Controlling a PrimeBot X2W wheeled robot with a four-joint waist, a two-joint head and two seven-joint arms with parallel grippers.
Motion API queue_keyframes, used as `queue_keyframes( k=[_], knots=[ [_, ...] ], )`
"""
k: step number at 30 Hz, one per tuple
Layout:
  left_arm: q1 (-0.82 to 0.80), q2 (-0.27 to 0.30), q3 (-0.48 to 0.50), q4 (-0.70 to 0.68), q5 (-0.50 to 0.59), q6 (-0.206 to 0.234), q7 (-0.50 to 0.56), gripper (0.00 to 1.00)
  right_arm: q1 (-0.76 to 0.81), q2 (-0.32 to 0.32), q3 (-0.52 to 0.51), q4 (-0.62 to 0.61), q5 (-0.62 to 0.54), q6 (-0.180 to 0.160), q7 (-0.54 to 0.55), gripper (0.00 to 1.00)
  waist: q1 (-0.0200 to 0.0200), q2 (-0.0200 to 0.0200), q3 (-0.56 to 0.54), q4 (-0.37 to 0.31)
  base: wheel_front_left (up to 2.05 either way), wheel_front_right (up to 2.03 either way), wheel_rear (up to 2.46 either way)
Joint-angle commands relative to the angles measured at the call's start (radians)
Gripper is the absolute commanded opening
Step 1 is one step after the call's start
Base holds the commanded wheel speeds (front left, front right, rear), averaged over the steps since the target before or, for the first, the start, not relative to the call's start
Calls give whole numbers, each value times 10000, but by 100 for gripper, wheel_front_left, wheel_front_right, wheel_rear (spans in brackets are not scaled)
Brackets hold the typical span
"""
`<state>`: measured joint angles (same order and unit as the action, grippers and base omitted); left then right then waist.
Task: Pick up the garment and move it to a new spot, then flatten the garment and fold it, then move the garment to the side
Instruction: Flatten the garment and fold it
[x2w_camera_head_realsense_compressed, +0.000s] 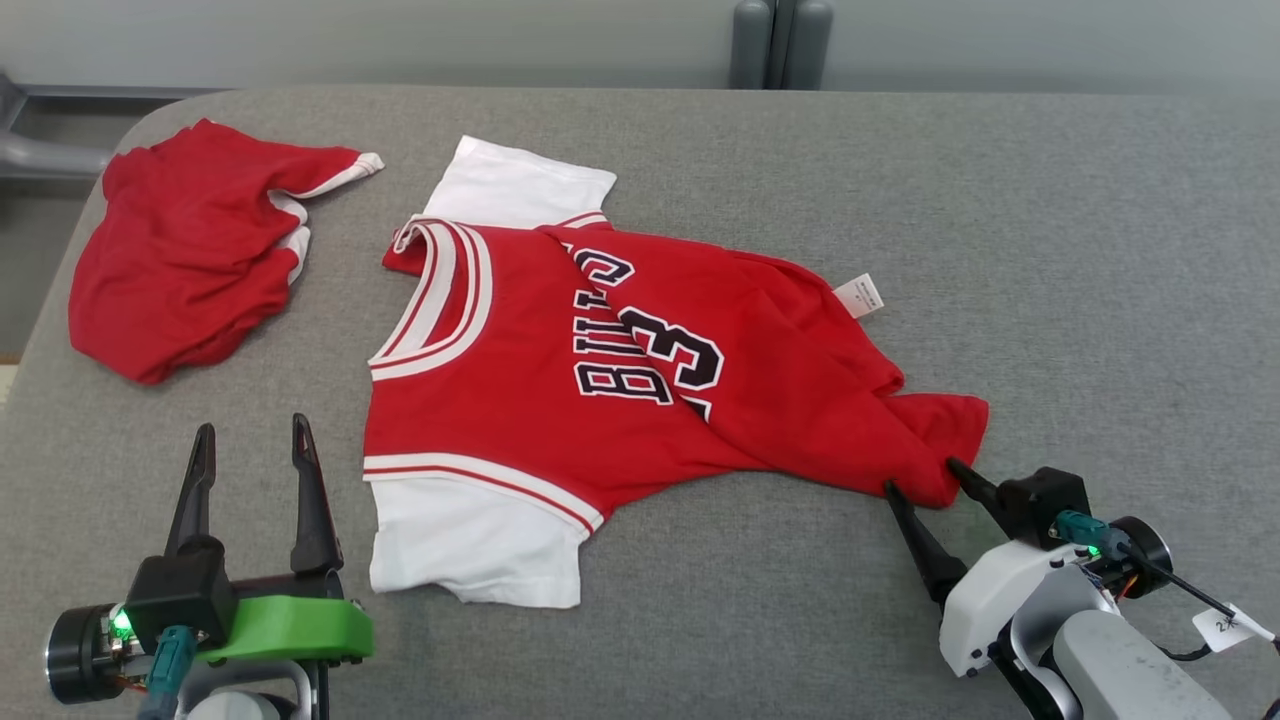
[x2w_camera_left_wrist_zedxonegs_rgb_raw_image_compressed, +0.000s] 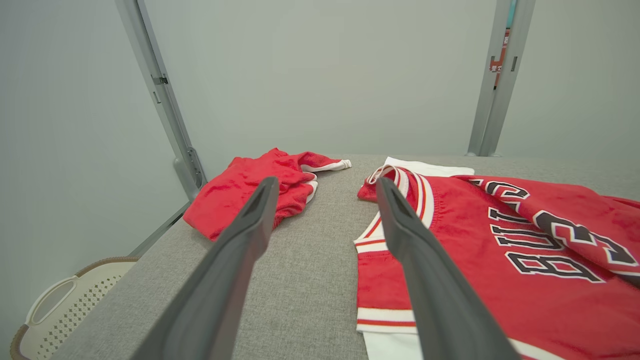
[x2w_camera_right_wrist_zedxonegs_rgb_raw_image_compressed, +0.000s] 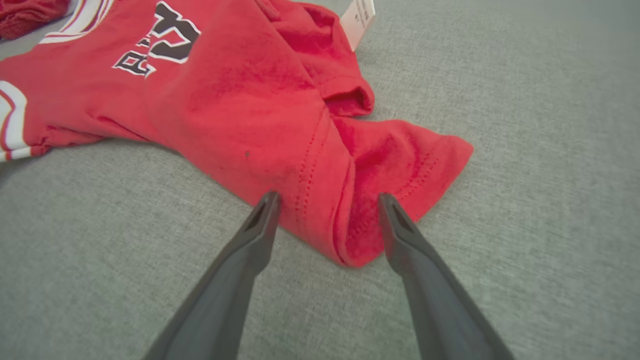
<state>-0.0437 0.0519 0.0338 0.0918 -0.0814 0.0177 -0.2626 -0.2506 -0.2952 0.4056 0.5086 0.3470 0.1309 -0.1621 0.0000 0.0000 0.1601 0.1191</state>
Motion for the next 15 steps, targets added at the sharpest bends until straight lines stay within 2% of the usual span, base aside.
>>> queue_keyframes(
  k=[1,5,6,7,15],
  knots=[
    [-222,-8,-44,-25,-55,45,-30,100,-237,-51,145,174,178,-3,-117,100,0,0,262,260,0,0,0],
    [-319,-10,-207,-23,-166,135,-30,100,-516,-45,605,718,660,-1,-283,100,0,0,395,407,0,0,0],
    [-338,-9,-239,-24,-168,171,-30,100,-582,-41,753,857,788,-1,-281,44,0,0,420,434,0,0,0],
    [-356,-10,-263,-23,-185,181,-30,100,-663,-81,880,927,851,0,-305,0,0,0,451,454,0,0,0],
    [-116,-6,-175,95,-183,190,-31,100,-749,40,1177,491,1418,-1,-967,0,0,0,161,129,0,0,0]
  ],
)
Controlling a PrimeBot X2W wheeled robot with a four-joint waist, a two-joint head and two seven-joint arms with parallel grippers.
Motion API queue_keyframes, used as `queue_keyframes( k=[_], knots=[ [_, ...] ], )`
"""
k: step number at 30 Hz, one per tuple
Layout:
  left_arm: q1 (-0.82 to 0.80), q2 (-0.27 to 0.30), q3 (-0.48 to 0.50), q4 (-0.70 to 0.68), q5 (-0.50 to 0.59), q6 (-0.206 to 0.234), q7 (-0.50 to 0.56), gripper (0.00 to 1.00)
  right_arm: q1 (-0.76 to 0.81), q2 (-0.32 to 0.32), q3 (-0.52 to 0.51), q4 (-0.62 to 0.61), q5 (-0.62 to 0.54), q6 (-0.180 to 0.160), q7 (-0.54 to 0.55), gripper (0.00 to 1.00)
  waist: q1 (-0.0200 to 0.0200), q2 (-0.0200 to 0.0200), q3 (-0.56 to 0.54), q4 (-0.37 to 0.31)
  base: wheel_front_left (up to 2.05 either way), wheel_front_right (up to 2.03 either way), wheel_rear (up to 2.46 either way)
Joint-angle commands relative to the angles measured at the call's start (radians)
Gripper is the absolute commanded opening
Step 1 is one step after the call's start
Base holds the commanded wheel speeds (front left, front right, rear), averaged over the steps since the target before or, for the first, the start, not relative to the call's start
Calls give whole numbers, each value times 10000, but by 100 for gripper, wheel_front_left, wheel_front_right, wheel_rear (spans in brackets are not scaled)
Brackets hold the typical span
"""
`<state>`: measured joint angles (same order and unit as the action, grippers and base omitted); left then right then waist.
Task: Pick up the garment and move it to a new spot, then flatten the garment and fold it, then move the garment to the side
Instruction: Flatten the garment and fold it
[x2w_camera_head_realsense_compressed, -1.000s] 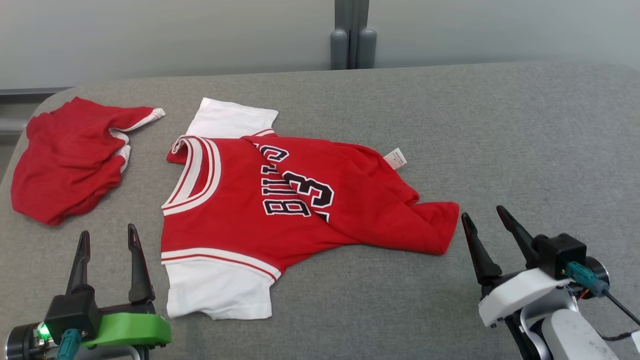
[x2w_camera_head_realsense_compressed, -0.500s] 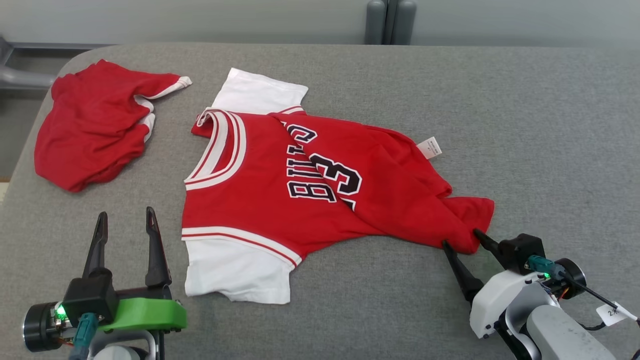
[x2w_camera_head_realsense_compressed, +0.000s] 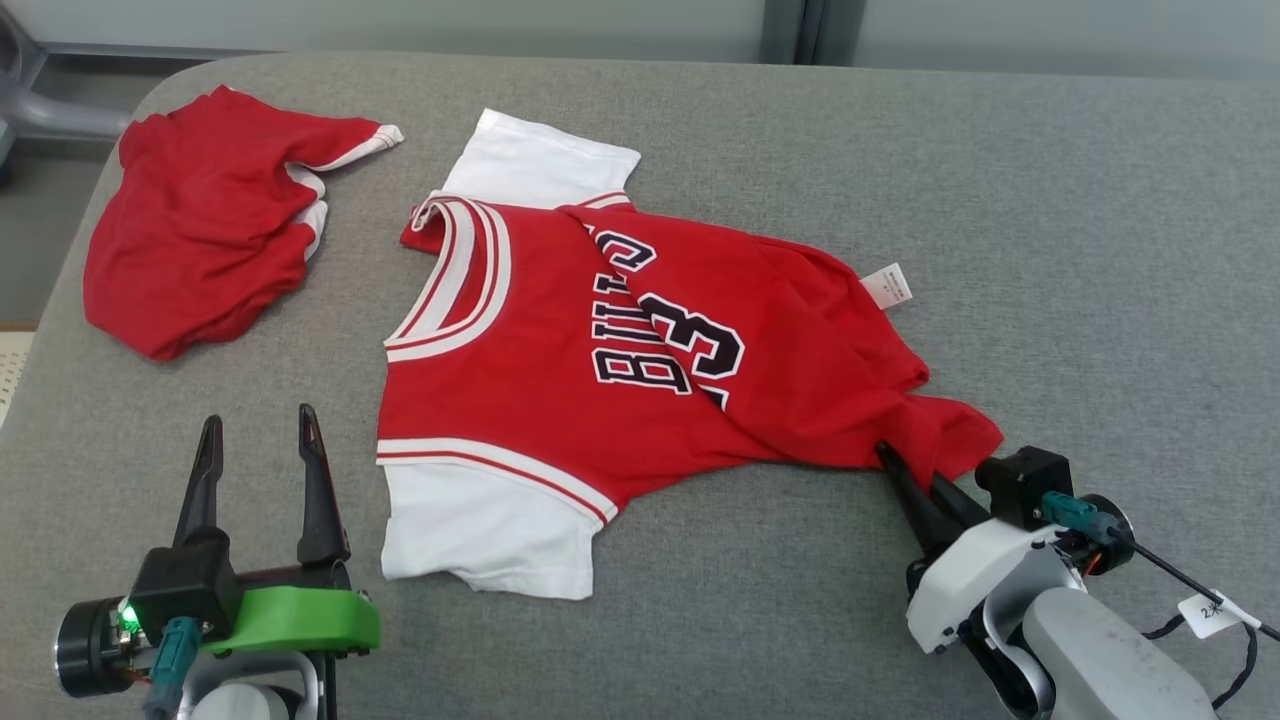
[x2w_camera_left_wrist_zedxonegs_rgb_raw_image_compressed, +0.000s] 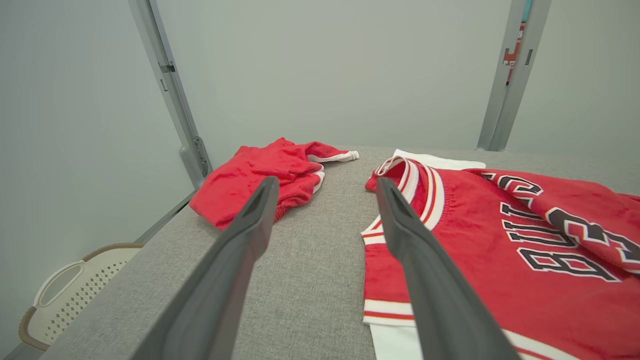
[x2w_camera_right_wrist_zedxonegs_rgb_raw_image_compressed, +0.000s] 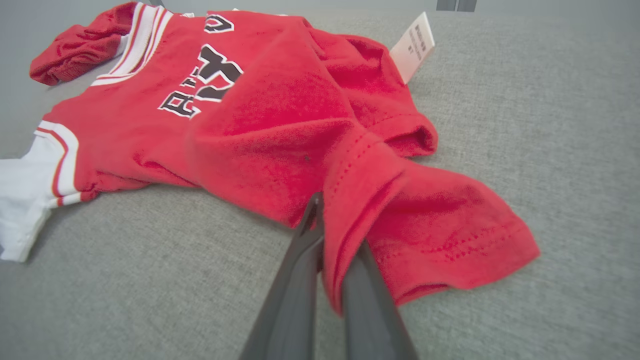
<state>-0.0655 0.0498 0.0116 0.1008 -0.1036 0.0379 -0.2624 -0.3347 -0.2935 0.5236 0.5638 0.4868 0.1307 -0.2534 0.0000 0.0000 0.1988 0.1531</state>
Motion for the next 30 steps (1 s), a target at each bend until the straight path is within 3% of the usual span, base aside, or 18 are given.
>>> queue_keyframes(
  k=[1,8,15,19,20,21,30],
  knots=[
    [175,18,87,46,80,-37,-33,100,276,32,-21,-288,12,1,-77,0,0,0,-342,-299,0,0,0],
    [207,16,234,129,143,-261,-33,100,2042,101,-403,-2593,383,1,-108,0,0,0,-781,-767,0,0,0],
    [113,15,265,131,216,-316,-32,100,3887,148,-965,-5082,1121,1,841,0,0,0,-689,-1139,0,0,0],
    [20,17,287,117,223,-264,-32,100,4592,153,-1425,-5834,1641,1,1636,0,0,0,-559,-1250,0,0,0],
    [4,18,281,112,219,-249,-32,100,4692,69,-1494,-5867,1636,1,1834,9,0,0,-534,-1262,0,0,0],
    [-5,17,270,109,215,-225,-32,100,4785,35,-1647,-5857,1649,1,2005,100,0,0,-507,-1278,0,0,0],
    [-87,18,170,108,213,-122,-32,100,3911,-423,-2706,-5948,872,1,1854,100,0,0,-440,-1237,0,0,0]
  ],
)
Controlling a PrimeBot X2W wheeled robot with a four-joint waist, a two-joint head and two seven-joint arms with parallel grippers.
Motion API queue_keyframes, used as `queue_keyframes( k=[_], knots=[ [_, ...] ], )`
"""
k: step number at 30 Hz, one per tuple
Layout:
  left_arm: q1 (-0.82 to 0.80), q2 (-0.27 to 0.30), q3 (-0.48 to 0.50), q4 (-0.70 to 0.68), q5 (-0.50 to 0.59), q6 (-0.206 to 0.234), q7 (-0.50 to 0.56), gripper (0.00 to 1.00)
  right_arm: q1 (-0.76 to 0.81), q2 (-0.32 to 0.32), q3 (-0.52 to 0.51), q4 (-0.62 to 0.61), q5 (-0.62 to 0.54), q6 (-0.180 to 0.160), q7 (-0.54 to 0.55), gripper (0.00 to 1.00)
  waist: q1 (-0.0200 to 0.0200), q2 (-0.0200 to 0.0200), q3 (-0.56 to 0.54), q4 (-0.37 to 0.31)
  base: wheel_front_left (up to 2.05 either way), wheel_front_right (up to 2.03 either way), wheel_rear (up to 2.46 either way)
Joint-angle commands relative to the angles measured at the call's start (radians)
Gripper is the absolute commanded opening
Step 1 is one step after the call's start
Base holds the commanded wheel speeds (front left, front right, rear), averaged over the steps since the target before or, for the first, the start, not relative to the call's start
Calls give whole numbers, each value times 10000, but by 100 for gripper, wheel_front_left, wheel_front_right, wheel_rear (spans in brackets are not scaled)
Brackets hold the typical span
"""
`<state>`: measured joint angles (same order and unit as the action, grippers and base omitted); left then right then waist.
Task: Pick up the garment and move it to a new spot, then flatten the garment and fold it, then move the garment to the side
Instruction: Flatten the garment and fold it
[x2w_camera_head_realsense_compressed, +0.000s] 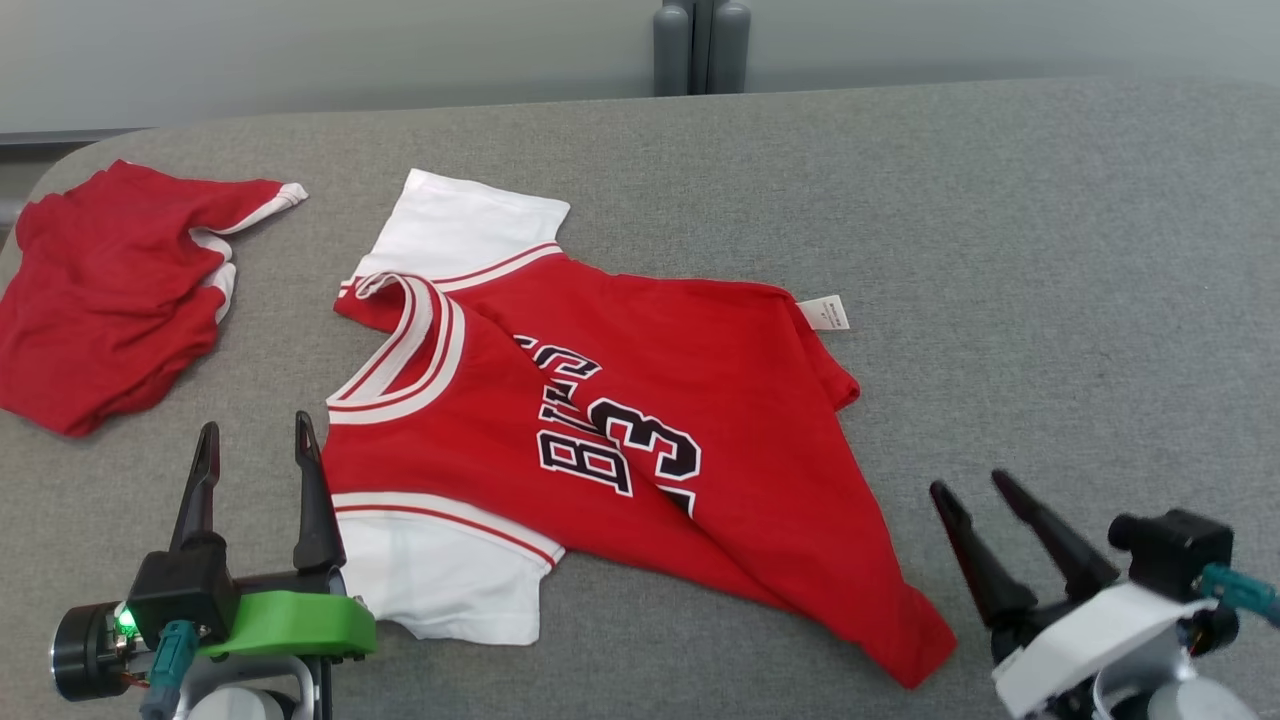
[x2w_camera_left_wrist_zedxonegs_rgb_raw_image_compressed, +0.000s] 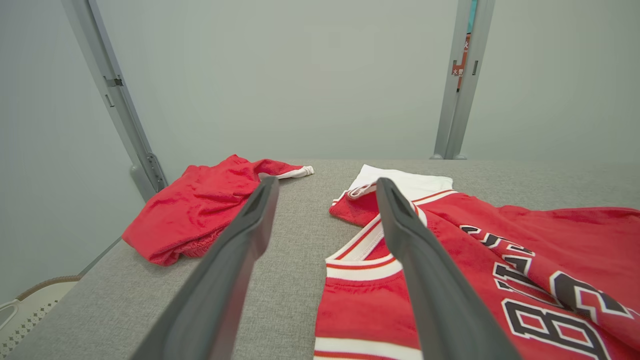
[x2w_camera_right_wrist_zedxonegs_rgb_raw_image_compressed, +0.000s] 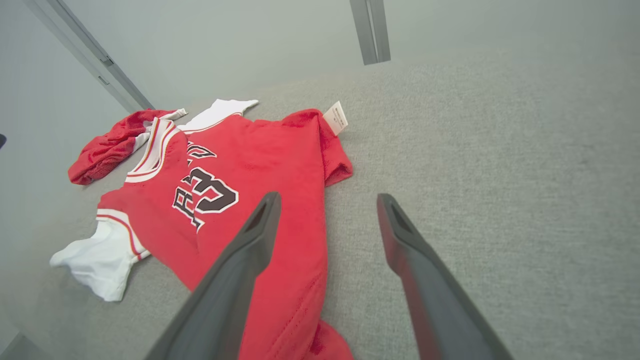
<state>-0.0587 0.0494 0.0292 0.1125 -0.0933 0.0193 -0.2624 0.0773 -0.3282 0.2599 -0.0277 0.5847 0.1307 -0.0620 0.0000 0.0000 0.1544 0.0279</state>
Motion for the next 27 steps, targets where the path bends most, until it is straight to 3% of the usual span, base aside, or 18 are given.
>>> queue_keyframes(
  k=[1,5,13,27],
  knots=[
    [-165,22,-23,-12,101,72,-32,100,-425,-176,-145,30,-279,1,-78,100,0,0,3,32,0,0,0],
    [-224,20,-104,-39,49,75,-32,100,-1752,-547,-221,427,-945,1,-108,100,0,0,97,179,0,0,0],
    [-518,20,-428,-233,-84,243,-32,100,-4239,-838,792,2314,-1737,1,-21,100,0,0,583,671,0,0,0],
    [-896,20,-935,-420,-386,637,-32,100,-5860,-569,2594,6232,-1298,1,-807,100,0,0,1332,1462,0,0,0]
  ],
)
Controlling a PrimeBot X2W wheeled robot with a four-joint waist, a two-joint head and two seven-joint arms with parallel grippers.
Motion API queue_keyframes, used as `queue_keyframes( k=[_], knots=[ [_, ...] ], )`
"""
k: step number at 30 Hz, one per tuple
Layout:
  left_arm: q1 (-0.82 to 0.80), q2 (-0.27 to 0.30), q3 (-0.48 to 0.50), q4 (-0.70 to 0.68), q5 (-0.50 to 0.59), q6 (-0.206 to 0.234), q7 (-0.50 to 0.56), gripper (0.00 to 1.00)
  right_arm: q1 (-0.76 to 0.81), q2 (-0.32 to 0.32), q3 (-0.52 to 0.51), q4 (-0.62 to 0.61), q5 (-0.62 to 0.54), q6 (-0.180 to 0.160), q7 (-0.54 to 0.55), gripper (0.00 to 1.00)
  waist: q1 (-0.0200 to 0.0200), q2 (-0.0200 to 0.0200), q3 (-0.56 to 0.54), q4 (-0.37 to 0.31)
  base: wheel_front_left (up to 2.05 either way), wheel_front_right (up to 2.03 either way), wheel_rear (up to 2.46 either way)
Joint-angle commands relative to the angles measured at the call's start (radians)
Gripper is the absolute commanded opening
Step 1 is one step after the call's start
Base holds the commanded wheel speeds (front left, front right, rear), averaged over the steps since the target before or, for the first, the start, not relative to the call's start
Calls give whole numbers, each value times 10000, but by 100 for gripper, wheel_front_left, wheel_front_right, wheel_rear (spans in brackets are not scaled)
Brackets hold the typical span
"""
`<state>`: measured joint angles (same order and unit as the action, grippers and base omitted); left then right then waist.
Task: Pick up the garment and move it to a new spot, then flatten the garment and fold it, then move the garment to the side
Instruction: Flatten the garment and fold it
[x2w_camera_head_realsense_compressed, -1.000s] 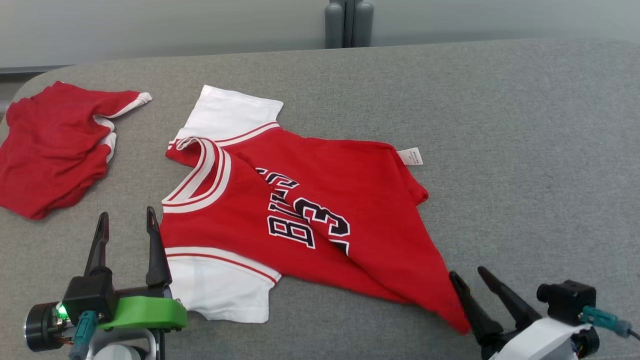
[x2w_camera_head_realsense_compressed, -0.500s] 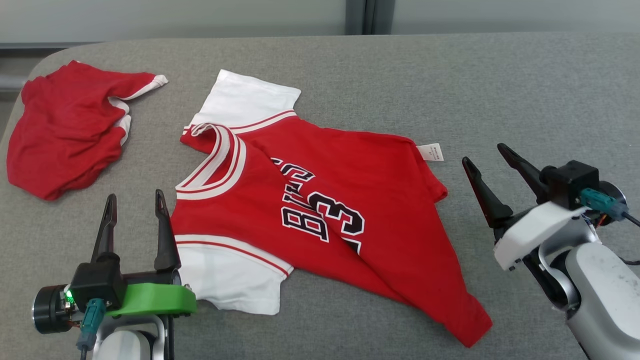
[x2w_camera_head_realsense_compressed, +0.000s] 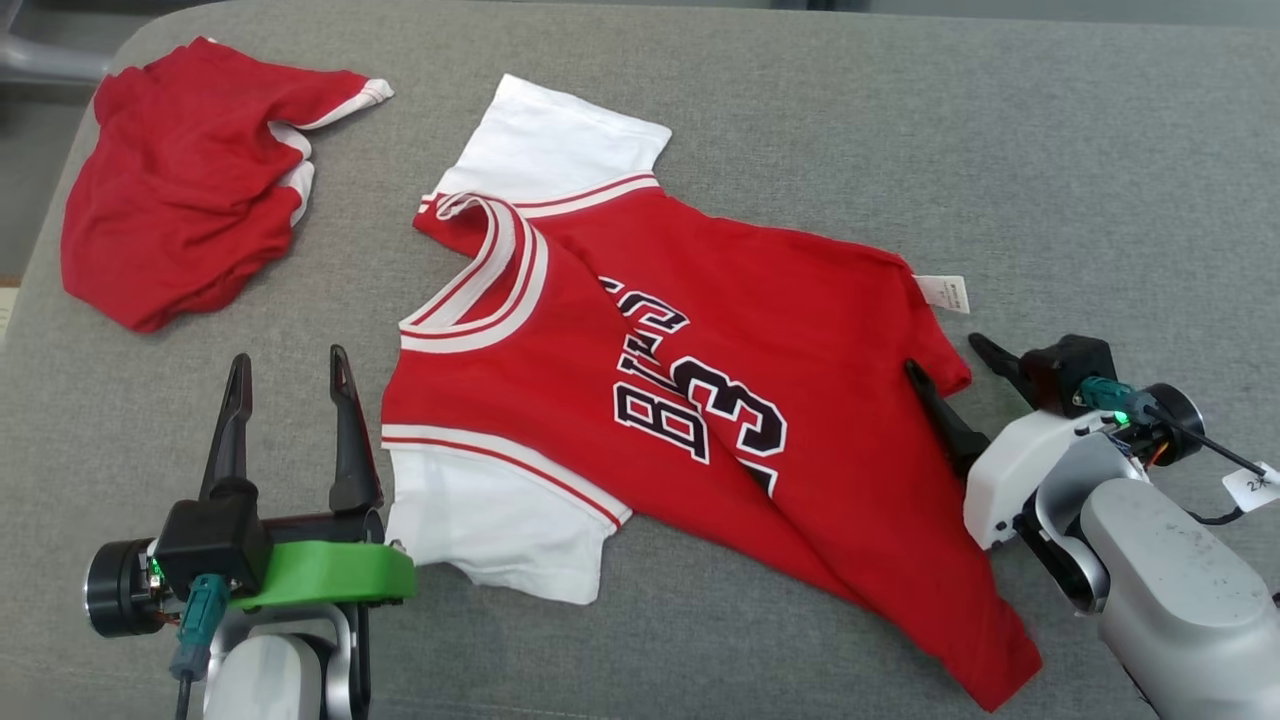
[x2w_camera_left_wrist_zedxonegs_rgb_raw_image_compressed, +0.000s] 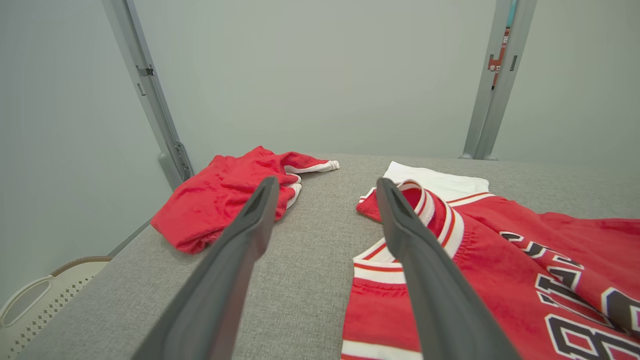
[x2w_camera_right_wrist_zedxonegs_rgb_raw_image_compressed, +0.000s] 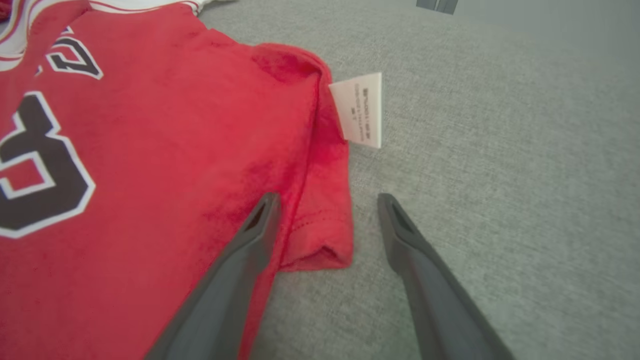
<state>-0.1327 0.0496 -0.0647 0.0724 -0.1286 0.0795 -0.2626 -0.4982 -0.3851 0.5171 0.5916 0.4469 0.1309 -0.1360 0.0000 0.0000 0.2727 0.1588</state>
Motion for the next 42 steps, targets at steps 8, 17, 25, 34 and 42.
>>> queue_keyframes(
  k=[8,17,25,34,42],
  knots=[
    [-101,18,-32,-94,-106,175,-30,100,-273,119,1324,903,730,16,-407,0,0,0,215,214,0,0,0],
    [-254,18,-44,-114,-114,183,-30,100,-1660,-1258,611,1264,1117,-9,-1094,0,0,0,252,141,0,0,0],
    [-407,18,-235,-197,-191,244,-30,100,-3448,-2800,160,1578,867,-11,-858,0,0,0,564,272,0,0,0],
    [-553,18,-446,-265,-268,425,-30,100,-4908,-2601,349,2792,871,-9,-545,100,0,0,848,416,0,0,0],
    [-297,19,-262,-163,42,375,-30,100,-4522,-2162,3,3071,1410,-9,-1247,100,0,0,445,-95,0,0,0]
  ],
)
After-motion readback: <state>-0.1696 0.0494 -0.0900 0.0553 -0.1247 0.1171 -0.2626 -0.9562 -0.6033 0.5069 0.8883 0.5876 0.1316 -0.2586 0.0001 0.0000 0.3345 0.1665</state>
